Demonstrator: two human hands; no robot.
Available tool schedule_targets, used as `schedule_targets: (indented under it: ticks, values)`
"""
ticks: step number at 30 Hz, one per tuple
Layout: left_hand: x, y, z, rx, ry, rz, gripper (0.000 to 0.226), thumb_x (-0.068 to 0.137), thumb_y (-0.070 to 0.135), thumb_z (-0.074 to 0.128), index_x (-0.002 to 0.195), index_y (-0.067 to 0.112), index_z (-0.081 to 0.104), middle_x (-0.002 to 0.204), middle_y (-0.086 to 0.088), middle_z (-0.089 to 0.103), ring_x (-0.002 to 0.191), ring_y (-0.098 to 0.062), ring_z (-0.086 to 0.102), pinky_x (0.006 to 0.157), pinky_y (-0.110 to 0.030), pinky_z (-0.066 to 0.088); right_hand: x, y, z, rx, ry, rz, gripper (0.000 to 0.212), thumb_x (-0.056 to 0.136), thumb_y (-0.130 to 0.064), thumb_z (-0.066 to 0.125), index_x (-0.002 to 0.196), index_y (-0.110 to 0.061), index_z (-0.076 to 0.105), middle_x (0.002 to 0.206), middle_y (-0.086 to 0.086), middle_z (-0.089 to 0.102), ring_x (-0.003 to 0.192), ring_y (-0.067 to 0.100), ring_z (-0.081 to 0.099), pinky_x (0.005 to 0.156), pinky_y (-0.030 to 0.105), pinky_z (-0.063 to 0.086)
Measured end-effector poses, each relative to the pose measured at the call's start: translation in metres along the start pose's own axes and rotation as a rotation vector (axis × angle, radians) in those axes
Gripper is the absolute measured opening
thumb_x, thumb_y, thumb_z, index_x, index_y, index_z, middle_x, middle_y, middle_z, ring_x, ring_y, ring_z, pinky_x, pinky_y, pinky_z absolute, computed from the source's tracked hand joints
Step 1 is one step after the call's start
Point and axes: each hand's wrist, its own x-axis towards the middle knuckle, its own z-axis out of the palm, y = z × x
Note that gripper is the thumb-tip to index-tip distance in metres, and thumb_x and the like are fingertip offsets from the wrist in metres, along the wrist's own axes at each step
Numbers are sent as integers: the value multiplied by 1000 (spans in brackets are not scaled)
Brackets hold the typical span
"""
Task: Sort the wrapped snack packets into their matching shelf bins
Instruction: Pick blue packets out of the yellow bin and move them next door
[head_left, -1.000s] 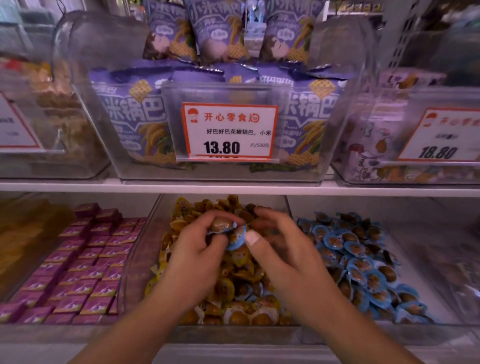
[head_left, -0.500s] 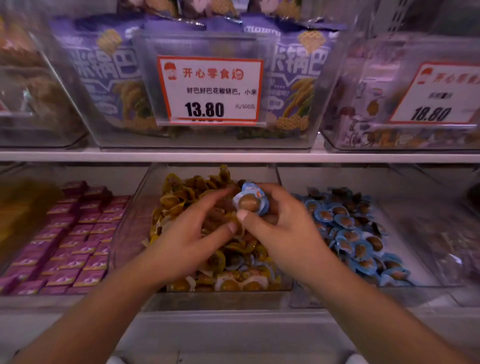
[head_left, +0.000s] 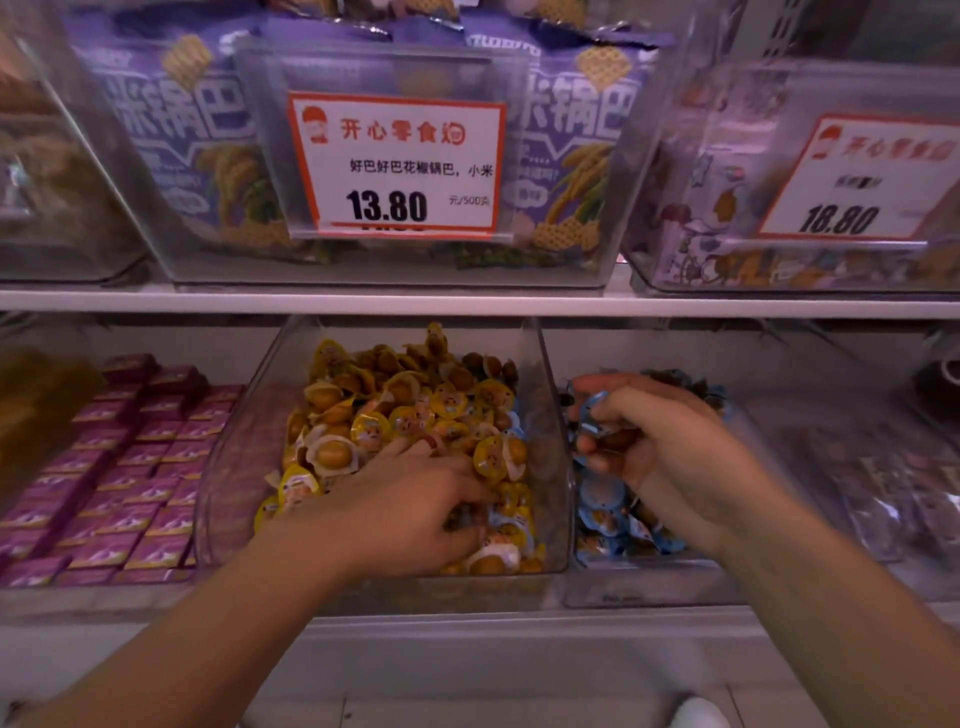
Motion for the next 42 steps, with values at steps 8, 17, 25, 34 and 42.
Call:
schedule_targets:
  ticks: [8,17,25,34,42]
  values:
    - [28,2,-3,59,-344,-128,72,78,58,50,146,49,29,154,18,27,137,-21,29,116,-44,11,3,10,-8,-4,66,21,19,89,5,52,94,-2,70,72,12,63,56,21,59,44,28,44]
    - [16,-10,4,32,56,-74,54,69,58,70,116,46,47,110,21,60,104,-9,55,92,-32,36,1,6,-16,-39,58,6,17,89,3,55,96,-2,70,77,14,64,62,24,58,47,30,43]
    - [6,-10,-6,-668,372,-251,48,70,53,79,113,42,59,106,23,66,107,11,57,87,-12,47,3,6,-13,-12,86,-32,19,91,2,55,90,-6,72,65,10,64,61,25,58,48,28,46]
    - [3,41,-39,-999,648,-91,39,68,43,75,105,38,67,100,26,71,93,6,67,73,-7,49,-14,-5,16,8,-35,-83,26,83,-41,68,96,-19,76,90,5,72,73,28,69,51,34,46]
    - [11,39,-25,-912,605,-10,36,93,44,59,129,49,56,120,28,65,112,6,60,90,-11,47,-11,-7,19,-127,59,-111,25,88,-39,68,83,-16,74,63,5,65,44,15,55,38,22,38]
